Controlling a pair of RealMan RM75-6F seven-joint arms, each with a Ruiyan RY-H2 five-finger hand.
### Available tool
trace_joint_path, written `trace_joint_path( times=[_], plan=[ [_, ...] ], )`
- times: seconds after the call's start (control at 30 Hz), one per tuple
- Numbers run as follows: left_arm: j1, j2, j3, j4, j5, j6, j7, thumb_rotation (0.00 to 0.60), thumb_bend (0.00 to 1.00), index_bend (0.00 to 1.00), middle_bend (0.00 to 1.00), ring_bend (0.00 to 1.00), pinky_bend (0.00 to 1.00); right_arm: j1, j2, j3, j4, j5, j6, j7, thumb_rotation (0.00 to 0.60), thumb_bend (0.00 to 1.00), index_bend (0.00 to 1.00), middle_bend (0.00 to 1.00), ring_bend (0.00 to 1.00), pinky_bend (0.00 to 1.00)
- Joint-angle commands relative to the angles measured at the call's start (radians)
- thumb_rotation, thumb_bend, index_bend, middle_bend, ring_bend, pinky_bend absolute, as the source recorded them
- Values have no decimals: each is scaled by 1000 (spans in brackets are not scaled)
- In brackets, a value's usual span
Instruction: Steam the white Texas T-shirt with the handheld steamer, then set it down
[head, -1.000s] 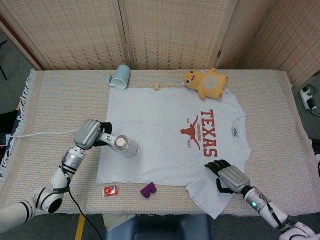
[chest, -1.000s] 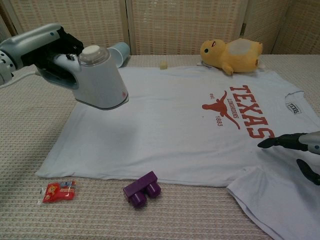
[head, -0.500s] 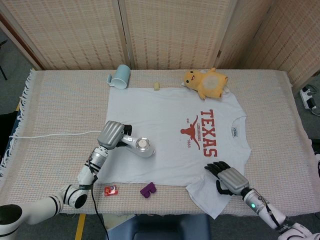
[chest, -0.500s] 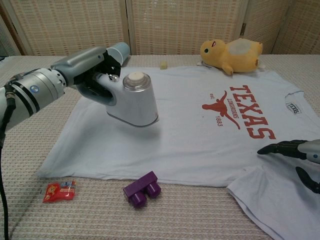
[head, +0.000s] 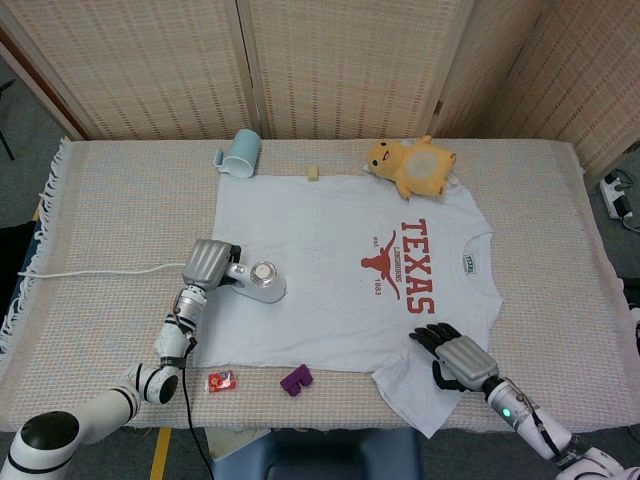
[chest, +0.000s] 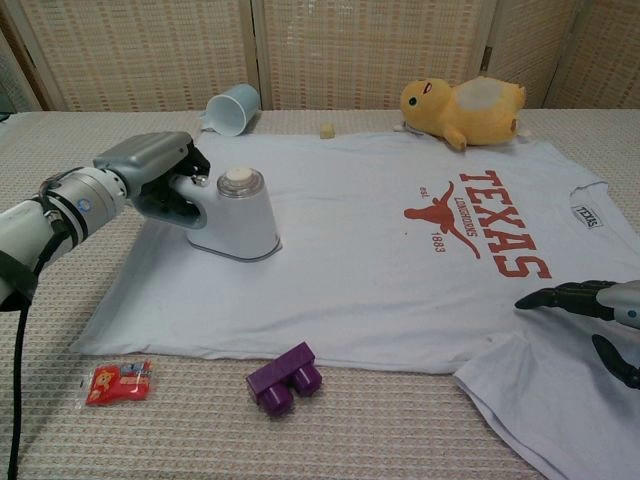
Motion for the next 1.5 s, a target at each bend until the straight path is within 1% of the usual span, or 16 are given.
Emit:
trace_joint_path(
  times=[0.03, 0.23, 0.33, 0.37, 0.47, 0.57, 0.67, 0.73, 0.87, 0.97, 1.17, 1.27, 1.5],
  plan=[
    [18, -6, -7, 97, -32, -39, -29, 600, 367, 901, 974, 791, 740, 2, -1, -1, -2, 2, 0, -4, 375, 869, 0, 49, 0, 26],
    [39, 23, -35, 200, -75, -87, -78, 600, 366, 902, 974, 790, 740, 7, -4, -2, -5, 5, 2, -6, 374, 870, 0, 49, 0, 26],
    [45, 50, -63, 198, -95, -90, -119, 600, 367, 901, 975, 791, 740, 9, -4, -3, -5, 4, 5, -5, 374, 871, 0, 49, 0, 26],
    [47, 59, -74, 185, -101, -83, -136, 600, 367, 901, 975, 790, 740, 9, -4, -4, -4, 3, 6, -4, 374, 871, 0, 49, 0, 26],
    [50, 95, -104, 97, -107, -49, -189, 600, 367, 901, 975, 790, 740, 12, -6, -5, -3, -1, 9, 2, 376, 872, 0, 49, 0, 26],
    [47, 128, -113, -17, -88, -2, -187, 600, 368, 902, 975, 790, 740, 14, -7, -8, -1, -7, 12, 7, 375, 872, 0, 49, 0, 26],
    [29, 140, -110, -121, -67, 30, -135, 600, 370, 901, 976, 790, 740, 13, -5, -11, -2, -11, 17, 11, 374, 871, 0, 49, 0, 26],
    [9, 129, -111, -171, -62, 40, -86, 600, 370, 902, 976, 789, 740, 12, -3, -13, -2, -11, 23, 13, 375, 871, 0, 49, 0, 26],
    [-44, 75, -113, -196, -71, 26, 14, 600, 370, 902, 976, 789, 740, 8, -1, -15, -3, -10, 32, 18, 374, 872, 0, 49, 0, 26],
    [-88, 24, -118, -172, -89, 0, 74, 600, 370, 902, 976, 789, 739, 5, 1, -17, -4, -9, 37, 20, 375, 872, 0, 49, 0, 26],
    [-160, -63, -118, -60, -107, -42, 158, 600, 371, 902, 975, 788, 740, 1, 1, -21, -3, -4, 39, 17, 376, 872, 0, 49, 0, 26],
    [-179, -96, -113, 13, -111, -56, 181, 600, 370, 902, 975, 788, 740, 0, 0, -22, -2, -1, 40, 17, 375, 872, 0, 48, 0, 27],
    [-190, -153, -130, 168, -158, -97, 204, 600, 369, 902, 973, 788, 740, 1, -1, -23, -2, -2, 43, 16, 374, 873, 0, 49, 0, 26]
  ],
)
